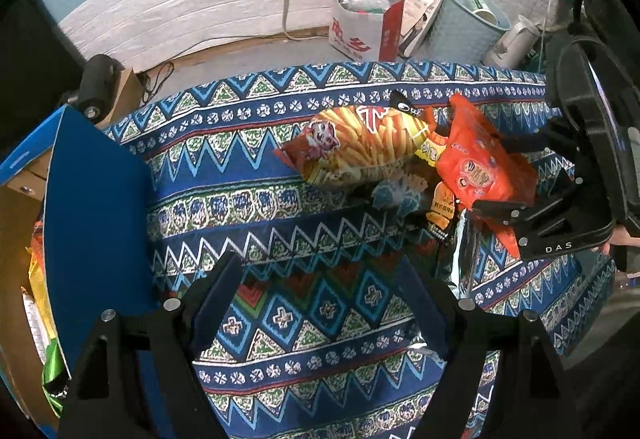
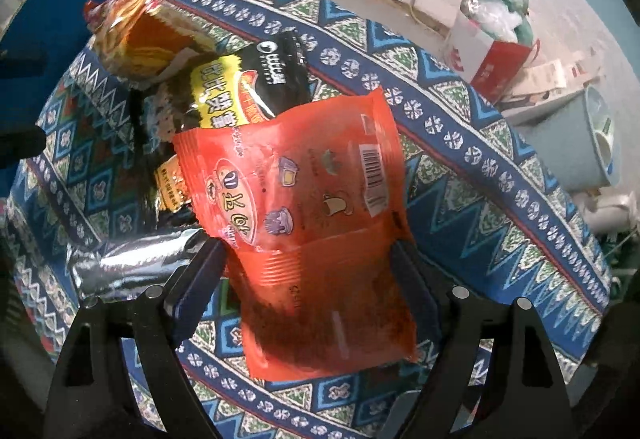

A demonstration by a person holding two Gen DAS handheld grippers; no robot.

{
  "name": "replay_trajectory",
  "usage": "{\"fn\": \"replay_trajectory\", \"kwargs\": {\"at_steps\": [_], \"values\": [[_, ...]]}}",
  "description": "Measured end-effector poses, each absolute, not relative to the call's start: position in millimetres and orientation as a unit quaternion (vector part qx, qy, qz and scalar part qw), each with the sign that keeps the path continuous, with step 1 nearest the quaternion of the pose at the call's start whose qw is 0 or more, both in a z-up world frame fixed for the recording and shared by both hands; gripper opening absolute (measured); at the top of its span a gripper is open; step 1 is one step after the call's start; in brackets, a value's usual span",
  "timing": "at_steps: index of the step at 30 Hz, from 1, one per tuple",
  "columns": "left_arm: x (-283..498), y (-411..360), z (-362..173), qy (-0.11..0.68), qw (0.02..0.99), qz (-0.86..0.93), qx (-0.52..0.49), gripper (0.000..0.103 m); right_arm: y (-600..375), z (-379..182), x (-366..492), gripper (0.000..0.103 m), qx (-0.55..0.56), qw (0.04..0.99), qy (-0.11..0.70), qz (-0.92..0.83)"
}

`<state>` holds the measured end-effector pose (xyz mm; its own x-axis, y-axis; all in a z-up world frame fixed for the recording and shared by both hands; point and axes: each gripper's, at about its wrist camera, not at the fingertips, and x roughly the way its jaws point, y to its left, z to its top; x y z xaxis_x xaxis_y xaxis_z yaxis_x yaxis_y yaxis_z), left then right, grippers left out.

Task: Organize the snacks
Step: 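Grasp the orange round-logo bag with right tool while left tool grasps orange fries bag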

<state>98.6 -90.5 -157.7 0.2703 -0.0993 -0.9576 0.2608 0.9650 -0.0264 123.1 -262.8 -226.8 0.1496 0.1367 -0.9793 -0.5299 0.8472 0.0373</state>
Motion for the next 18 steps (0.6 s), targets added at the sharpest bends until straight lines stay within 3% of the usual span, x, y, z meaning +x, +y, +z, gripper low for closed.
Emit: {"fn": "replay_trajectory", "kwargs": {"at_steps": [5, 7, 10, 18], "values": [[112, -88, -155, 0.603, 0.789, -0.118, 0.025, 0.082, -270, -230, 130, 0.079, -0.131, 0.744, 0.613, 0.232], [115, -88, -152, 0.601, 0.79, -0.118, 0.012, 0.082, -273, -230, 130, 0.063, -0.125, 0.743, 0.614, 0.235], [123, -87, -146, 0.597, 0.794, -0.115, -0.015, 0.082, -275, -226, 123, 0.046, -0.11, 0.746, 0.614, 0.235], [142, -96, -150, 0.599, 0.793, -0.1, -0.047, 0.087, -282, -211, 108, 0.029, -0.083, 0.768, 0.6, 0.21]]}}
